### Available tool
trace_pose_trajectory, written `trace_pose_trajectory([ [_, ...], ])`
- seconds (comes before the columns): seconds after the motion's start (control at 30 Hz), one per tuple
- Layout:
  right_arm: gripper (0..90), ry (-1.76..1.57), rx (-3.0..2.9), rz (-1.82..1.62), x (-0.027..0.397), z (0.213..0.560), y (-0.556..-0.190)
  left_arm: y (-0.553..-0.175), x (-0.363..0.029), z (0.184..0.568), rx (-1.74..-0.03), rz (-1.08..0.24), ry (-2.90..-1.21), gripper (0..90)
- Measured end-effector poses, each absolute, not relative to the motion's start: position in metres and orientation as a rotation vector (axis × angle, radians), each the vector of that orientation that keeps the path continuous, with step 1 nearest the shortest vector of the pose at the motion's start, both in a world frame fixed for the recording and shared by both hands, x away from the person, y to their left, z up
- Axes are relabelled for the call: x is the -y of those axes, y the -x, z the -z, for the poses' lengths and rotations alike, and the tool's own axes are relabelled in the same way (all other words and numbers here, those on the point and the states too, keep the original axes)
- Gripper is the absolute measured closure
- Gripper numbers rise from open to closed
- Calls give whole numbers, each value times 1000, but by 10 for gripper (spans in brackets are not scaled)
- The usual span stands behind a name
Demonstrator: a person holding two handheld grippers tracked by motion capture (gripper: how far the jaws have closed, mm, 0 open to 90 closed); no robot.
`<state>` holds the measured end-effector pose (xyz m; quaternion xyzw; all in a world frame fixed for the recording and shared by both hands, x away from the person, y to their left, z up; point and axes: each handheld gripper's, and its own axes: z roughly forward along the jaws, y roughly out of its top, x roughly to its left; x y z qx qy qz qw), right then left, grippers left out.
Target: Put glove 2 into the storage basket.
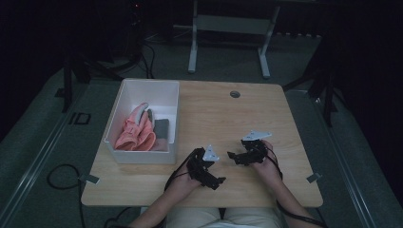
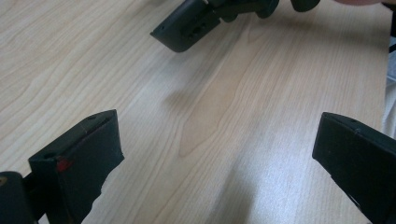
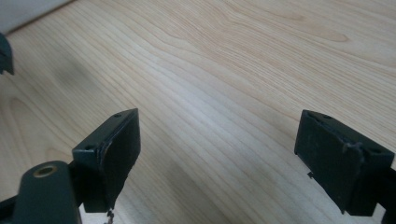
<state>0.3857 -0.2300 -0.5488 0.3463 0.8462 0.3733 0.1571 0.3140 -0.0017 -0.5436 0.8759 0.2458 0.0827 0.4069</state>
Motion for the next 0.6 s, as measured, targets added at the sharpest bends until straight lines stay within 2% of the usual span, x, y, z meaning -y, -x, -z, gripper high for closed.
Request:
trace_pose_trajectory([
  [0.6,140,-1019,-2411,-1066,232,564,-384,-313,-6,552,-638,-202,-2169,10],
])
